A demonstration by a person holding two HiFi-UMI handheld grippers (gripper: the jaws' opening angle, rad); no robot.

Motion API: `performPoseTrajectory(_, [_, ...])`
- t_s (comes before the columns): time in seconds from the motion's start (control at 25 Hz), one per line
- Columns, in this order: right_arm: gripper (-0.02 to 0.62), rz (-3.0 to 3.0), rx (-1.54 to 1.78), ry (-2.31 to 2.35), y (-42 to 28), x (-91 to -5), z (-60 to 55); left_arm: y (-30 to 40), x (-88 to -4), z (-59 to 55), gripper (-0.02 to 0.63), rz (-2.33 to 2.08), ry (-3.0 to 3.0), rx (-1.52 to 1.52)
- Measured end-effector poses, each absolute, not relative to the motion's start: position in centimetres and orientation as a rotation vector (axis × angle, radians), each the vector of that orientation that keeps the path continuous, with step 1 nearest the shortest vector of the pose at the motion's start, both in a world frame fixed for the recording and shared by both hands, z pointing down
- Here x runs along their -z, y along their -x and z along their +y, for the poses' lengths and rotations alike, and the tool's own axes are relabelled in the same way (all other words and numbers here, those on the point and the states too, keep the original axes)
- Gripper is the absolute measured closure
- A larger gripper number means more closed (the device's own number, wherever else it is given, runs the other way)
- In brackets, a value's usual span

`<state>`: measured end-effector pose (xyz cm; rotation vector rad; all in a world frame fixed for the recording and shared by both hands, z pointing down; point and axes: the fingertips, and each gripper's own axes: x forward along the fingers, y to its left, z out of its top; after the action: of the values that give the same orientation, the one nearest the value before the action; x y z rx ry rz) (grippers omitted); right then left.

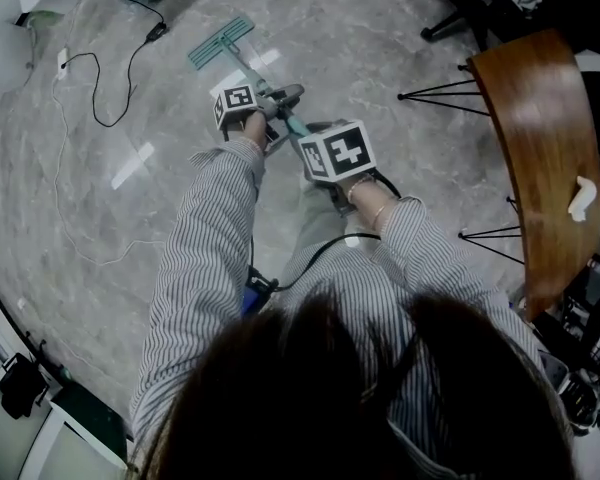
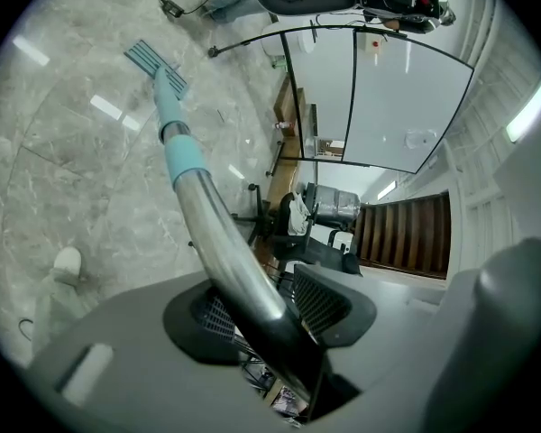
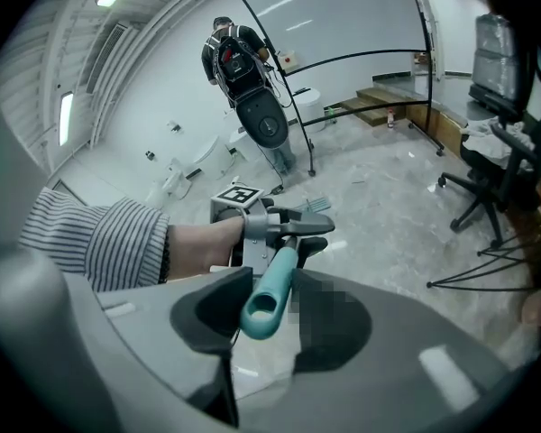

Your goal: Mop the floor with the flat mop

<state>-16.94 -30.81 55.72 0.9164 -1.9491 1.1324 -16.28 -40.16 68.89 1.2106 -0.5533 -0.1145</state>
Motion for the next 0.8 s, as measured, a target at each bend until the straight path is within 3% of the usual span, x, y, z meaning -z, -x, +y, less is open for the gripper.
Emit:
performPoseTrajectory(0.36, [0.471,-1.963,-1.172,-1.018,9.3,-54.4,-24.7,9.1,-67.5,-34.0,0.44,-0.554,-1.193,0.217])
performPoseTrajectory(0.8, [0.474,-1.952,-1.065,-0.934,-8.6,-56.4,-4.7,-9.2,-68.8,-14.3,0.456,-0.489,-1.195,0.207])
